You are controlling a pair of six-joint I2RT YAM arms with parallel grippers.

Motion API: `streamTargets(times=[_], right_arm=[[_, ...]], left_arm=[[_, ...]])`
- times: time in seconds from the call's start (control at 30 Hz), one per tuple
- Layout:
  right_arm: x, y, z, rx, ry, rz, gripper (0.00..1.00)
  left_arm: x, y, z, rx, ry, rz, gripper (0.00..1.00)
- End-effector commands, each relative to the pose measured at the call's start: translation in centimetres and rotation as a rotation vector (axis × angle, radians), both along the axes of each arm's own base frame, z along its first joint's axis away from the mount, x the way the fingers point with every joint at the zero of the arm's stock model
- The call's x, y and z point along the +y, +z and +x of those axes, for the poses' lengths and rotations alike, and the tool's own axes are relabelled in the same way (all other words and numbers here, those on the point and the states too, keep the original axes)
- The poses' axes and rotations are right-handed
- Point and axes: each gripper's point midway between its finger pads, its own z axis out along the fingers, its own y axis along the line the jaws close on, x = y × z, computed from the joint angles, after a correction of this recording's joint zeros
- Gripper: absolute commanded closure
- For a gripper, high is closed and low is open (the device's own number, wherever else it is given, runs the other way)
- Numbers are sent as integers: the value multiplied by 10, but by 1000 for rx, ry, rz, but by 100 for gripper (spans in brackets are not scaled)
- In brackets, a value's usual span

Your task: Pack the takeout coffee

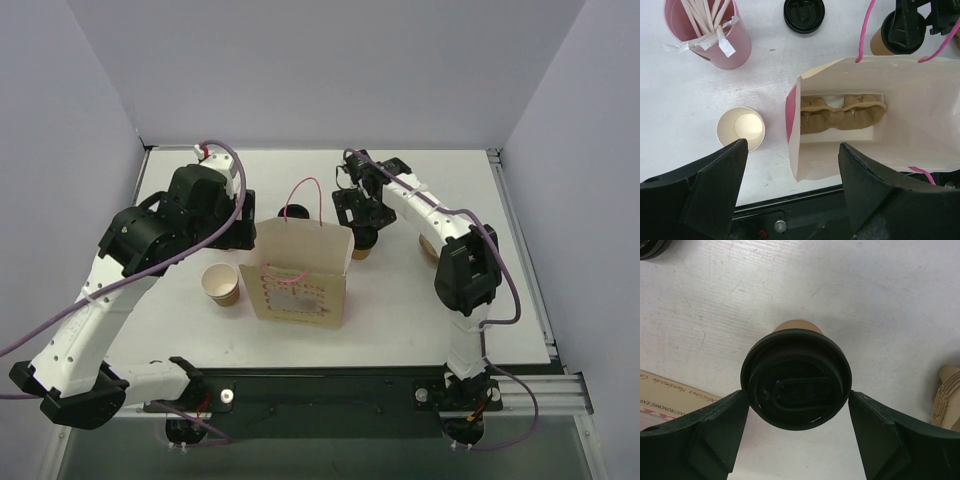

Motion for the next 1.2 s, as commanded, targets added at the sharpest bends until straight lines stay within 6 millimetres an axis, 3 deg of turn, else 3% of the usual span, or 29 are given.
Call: streamTargets(times=[0.0,0.17,0.47,0.63,1.0,1.17], right_arm=[[-3,8,6,-24,4,-38,18],[-2,0,3,-2,-2,-36,21],[-22,-19,-10,56,-57,-74,37],[-28,-27,-17,80,-61,-93,39],[-54,-3,-27,43,-111,-139,43],[-59,-13,-37,74,-127,-155,43]], left_arm=[[8,22,-1,-66,26,-30,17],[9,22,-2,-65,31,-31,17],[12,22,-3,-73,38,-29,17],[11,20,-2,-65,38,-32,17],[9,14,-2,-53,46,-38,18],[2,14,-2,-46,29,-69,18]])
